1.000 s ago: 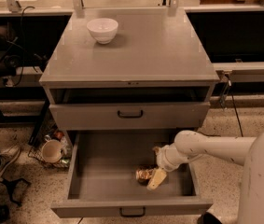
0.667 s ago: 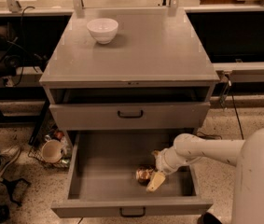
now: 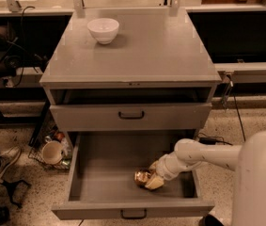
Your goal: Pick orange can from middle drawer and place on counter
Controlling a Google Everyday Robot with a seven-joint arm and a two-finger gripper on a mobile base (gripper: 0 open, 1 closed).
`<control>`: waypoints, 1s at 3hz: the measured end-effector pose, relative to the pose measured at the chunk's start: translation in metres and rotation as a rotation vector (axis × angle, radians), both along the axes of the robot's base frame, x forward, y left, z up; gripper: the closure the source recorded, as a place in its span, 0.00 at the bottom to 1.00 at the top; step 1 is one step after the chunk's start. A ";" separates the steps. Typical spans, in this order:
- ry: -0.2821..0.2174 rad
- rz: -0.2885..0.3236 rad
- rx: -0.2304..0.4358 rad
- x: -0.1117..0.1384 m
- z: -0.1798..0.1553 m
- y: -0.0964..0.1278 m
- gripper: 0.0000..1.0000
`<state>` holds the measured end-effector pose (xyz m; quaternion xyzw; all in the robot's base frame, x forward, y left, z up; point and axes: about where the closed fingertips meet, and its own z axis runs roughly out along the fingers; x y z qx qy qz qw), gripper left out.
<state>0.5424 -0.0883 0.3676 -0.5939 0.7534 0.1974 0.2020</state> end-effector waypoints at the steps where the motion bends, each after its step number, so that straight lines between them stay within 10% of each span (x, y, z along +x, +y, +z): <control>1: -0.030 -0.006 0.011 -0.004 0.024 -0.014 0.76; 2: -0.104 -0.012 0.050 -0.012 0.078 -0.041 0.98; 3: -0.244 -0.021 0.100 -0.033 0.181 -0.104 1.00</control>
Offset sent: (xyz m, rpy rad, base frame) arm -0.0335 -0.1183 0.2323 0.1552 -0.3104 -0.0310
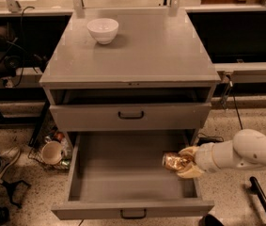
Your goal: Pick orange can from middle drawer and place on counter
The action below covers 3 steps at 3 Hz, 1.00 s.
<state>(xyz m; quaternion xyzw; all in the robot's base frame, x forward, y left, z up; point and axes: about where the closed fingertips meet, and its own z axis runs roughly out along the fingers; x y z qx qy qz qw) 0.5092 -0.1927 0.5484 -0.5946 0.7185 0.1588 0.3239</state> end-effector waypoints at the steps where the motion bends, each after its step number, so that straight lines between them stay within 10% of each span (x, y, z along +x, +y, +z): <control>1: 0.002 0.005 0.000 0.002 -0.002 0.005 1.00; 3: -0.170 -0.044 0.051 0.006 0.113 -0.037 1.00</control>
Offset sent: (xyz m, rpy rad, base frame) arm 0.0087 -0.0351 0.0753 0.1060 -0.1204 -0.0785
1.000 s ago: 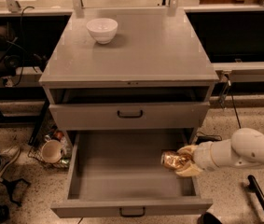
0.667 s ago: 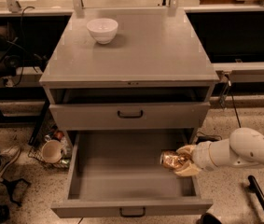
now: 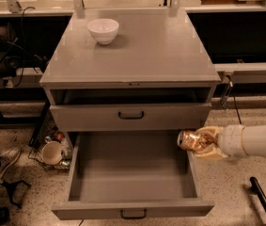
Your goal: Pick orange can from middle drawer and place on counter
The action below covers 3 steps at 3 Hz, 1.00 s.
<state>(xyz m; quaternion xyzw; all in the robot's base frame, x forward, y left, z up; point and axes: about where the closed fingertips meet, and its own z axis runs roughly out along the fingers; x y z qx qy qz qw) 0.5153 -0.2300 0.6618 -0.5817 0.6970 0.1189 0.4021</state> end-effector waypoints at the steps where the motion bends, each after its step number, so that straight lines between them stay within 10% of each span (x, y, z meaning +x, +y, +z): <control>1: -0.128 -0.013 -0.017 -0.002 0.085 -0.021 1.00; 3: -0.155 -0.018 0.010 0.008 0.108 -0.028 1.00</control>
Offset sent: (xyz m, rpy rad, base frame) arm -0.0018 -0.0166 0.0695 -0.0122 -0.1042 -0.0085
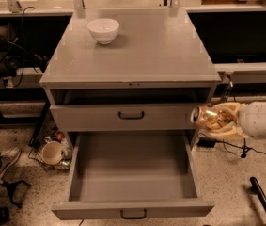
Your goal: Pick orange can from middle drawer and place on counter
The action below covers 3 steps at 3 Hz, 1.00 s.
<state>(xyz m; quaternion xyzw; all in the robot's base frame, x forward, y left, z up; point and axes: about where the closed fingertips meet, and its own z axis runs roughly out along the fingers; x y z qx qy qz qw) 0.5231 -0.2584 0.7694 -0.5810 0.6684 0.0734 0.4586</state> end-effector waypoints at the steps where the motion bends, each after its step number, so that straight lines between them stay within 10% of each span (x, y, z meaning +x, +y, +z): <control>1: -0.062 0.022 0.026 0.021 0.057 -0.011 1.00; 3: -0.084 0.051 -0.037 0.077 0.132 0.011 1.00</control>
Offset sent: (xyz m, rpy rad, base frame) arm 0.0855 -0.0042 0.1671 0.0101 -0.1255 0.0618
